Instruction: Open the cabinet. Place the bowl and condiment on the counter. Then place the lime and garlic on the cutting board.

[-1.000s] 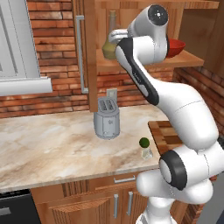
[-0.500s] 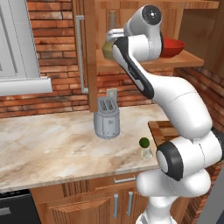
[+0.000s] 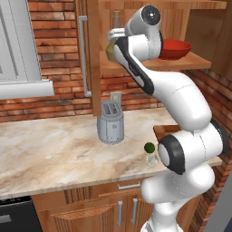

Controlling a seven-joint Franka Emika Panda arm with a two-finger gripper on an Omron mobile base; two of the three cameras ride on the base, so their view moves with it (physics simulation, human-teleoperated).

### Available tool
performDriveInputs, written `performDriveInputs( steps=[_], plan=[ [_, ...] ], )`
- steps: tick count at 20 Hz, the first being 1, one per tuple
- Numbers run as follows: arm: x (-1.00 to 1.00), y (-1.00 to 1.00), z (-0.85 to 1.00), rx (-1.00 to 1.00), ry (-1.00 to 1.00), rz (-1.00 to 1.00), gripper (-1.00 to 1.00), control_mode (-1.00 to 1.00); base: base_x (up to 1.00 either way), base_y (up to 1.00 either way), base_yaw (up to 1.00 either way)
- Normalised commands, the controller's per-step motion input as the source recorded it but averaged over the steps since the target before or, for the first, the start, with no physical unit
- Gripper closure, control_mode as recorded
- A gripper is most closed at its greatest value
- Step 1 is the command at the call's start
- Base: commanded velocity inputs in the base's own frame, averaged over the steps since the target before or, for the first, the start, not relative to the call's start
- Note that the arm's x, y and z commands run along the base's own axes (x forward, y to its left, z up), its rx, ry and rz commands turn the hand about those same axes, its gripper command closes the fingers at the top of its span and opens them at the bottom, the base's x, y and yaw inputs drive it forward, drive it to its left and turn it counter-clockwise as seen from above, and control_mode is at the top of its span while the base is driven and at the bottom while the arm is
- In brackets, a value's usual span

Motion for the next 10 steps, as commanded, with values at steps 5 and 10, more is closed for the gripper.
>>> performDriveInputs(
  steps=[5,10],
  plan=[
    [0.18,0.06,0.0,0.0,-0.01,0.0,-1.0,-1.0,0.0,0.0,0.0],
    [0.2,0.03,0.0,0.0,-0.01,0.0,-1.0,-1.0,0.0,0.0,0.0]
  ],
)
